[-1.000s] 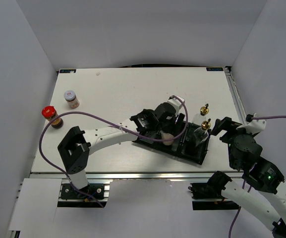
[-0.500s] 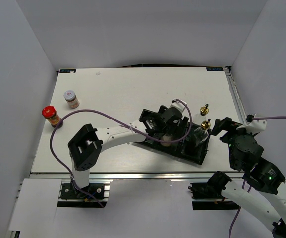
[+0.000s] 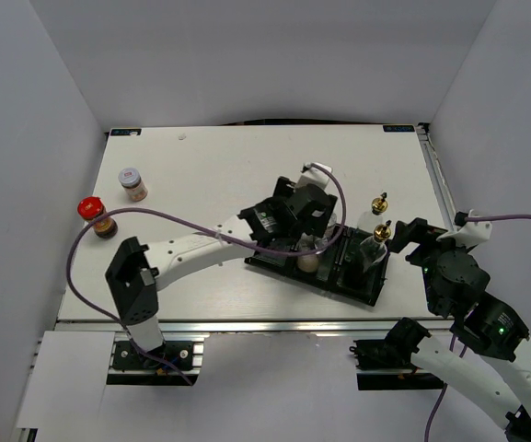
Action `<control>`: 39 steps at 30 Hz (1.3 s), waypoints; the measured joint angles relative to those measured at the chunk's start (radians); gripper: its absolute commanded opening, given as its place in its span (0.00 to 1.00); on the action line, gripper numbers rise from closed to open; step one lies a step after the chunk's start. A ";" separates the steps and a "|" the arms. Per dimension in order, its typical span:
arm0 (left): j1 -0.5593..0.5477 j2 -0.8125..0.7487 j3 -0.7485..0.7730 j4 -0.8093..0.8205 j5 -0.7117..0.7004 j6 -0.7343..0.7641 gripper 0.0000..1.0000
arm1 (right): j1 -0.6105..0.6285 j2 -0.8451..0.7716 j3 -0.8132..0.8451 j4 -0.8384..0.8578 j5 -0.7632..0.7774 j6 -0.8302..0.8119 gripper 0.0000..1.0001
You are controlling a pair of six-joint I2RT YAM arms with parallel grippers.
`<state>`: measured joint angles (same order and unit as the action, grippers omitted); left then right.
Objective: Organize the condiment bottles
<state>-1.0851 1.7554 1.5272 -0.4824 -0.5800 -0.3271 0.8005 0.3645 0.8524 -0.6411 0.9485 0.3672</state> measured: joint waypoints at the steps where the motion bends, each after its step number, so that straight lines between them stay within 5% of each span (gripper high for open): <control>1: 0.006 -0.023 0.000 -0.008 -0.018 -0.003 0.98 | 0.000 0.000 0.000 0.005 -0.007 -0.005 0.89; 10: 0.199 -0.233 -0.001 -0.035 -0.089 -0.036 0.98 | 0.000 0.008 0.002 0.031 -0.060 -0.041 0.89; 16: 0.553 -0.314 -0.053 -0.080 -0.187 -0.151 0.98 | 0.000 0.017 0.009 0.063 -0.130 -0.084 0.89; 23: 0.964 -0.446 -0.280 -0.124 -0.171 -0.286 0.98 | 0.000 0.019 0.036 0.117 -0.216 -0.137 0.89; 31: 1.320 -0.336 -0.322 -0.077 -0.103 -0.334 0.98 | 0.000 -0.002 0.034 0.159 -0.254 -0.174 0.89; 39: 1.431 -0.200 -0.322 0.033 -0.048 -0.320 0.98 | 0.000 0.002 0.084 0.173 -0.268 -0.201 0.89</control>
<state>0.3462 1.5551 1.2057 -0.4496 -0.6277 -0.6468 0.8009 0.3668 0.9363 -0.4679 0.6804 0.1661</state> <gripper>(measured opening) 0.983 0.895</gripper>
